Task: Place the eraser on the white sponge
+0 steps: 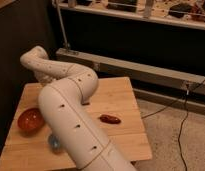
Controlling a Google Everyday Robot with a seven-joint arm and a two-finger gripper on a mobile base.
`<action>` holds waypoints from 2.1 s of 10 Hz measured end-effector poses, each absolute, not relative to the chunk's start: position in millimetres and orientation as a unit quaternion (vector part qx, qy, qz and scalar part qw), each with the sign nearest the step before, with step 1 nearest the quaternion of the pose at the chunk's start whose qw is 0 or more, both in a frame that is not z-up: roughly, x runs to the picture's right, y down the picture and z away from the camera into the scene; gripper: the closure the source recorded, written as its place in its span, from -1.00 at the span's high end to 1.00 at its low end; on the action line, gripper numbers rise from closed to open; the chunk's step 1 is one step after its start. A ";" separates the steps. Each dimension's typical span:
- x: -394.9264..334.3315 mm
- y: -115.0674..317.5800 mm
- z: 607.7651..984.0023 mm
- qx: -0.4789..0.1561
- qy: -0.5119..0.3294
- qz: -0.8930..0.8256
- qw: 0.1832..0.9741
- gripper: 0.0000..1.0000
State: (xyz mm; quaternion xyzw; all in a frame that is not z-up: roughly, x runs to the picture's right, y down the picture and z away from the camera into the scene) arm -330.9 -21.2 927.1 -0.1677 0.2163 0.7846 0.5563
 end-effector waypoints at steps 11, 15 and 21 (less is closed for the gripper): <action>-340.1 1.0 961.7 -0.194 0.231 0.768 0.565 0.30; -339.3 7.1 969.7 -0.191 0.241 0.765 0.567 0.30; -345.7 16.9 972.5 -0.216 0.248 0.758 0.563 -0.33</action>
